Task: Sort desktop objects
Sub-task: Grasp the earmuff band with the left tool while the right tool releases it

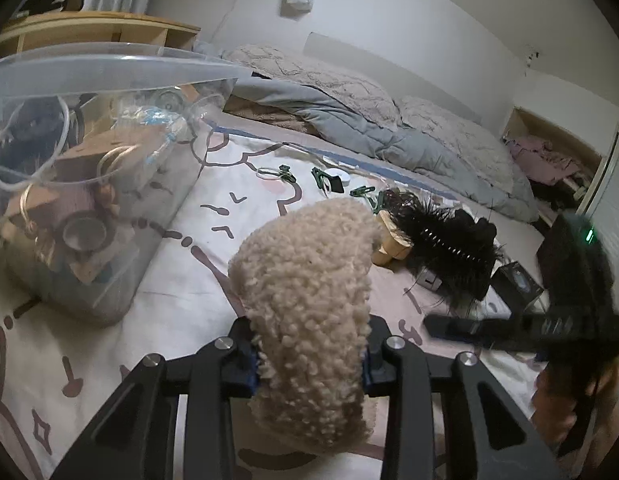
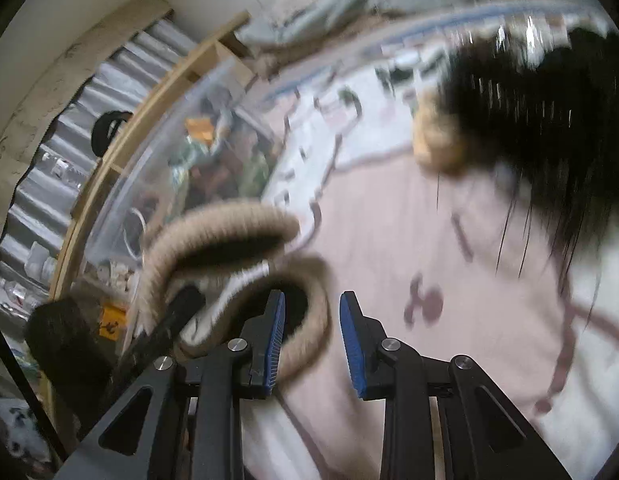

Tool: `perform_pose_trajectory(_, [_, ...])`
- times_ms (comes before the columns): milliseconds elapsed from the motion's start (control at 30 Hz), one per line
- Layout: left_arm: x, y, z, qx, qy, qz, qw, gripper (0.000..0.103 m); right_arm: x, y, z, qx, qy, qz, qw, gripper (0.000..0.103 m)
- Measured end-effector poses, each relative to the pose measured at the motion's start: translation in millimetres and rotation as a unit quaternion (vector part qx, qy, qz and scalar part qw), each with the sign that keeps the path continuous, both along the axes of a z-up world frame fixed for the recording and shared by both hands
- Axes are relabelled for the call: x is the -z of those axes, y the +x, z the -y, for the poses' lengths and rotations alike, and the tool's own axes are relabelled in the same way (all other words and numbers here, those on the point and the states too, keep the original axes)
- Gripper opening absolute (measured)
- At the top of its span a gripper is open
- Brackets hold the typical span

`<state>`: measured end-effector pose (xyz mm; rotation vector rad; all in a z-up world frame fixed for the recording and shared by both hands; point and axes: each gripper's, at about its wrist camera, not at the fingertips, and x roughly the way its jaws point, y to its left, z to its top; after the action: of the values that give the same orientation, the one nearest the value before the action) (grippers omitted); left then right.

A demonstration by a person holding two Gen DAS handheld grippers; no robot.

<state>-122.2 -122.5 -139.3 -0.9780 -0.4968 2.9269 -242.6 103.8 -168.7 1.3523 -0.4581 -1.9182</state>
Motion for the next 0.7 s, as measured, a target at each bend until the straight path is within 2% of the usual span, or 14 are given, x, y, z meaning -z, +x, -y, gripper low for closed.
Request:
perform_pose_trajectory(167, [-3, 4, 1, 0.003, 0.005, -0.009, 0.9999, 0.035, 22, 3, 12, 0.006, -0.009, 0.053, 0.999, 0.032])
perform_pose_trajectory(233, [-2, 4, 1, 0.003, 0.009, -0.007, 0.9999, 0.035, 29, 3, 17, 0.006, -0.012, 0.071, 0.997, 0.048])
perform_pose_trajectory(267, [-2, 4, 2, 0.002, 0.011, -0.006, 0.9999, 0.035, 32, 3, 19, 0.009, -0.012, 0.078, 0.997, 0.067])
perform_pose_trajectory(367, [-1, 4, 2, 0.001, 0.011, -0.006, 0.9999, 0.035, 41, 5, 28, -0.001, -0.025, 0.101, 0.995, 0.069])
perform_pose_trajectory(433, [-1, 4, 2, 0.003, 0.011, -0.005, 0.9999, 0.035, 49, 8, 40, -0.018, -0.031, 0.121, 0.992, 0.067])
perform_pose_trajectory(467, [-1, 4, 1, 0.003, 0.012, -0.005, 0.9999, 0.035, 52, 10, 45, -0.024, -0.033, 0.125, 0.991, 0.059])
perform_pose_trajectory(500, [-1, 4, 1, 0.002, 0.010, -0.005, 0.9999, 0.035, 55, 11, 52, -0.032, -0.038, 0.130, 0.990, 0.045])
perform_pose_trajectory(533, [-1, 4, 1, 0.000, 0.008, -0.005, 1.0000, 0.035, 60, 11, 59, -0.040, -0.045, 0.141, 0.988, 0.042])
perform_pose_trajectory(567, [-1, 4, 2, -0.001, 0.009, -0.005, 0.9999, 0.035, 65, 11, 63, -0.039, -0.044, 0.150, 0.987, 0.033])
perform_pose_trajectory(700, [2, 3, 4, 0.003, 0.022, -0.001, 0.9998, 0.035, 64, 6, 53, -0.004, -0.055, 0.149, 0.987, 0.021])
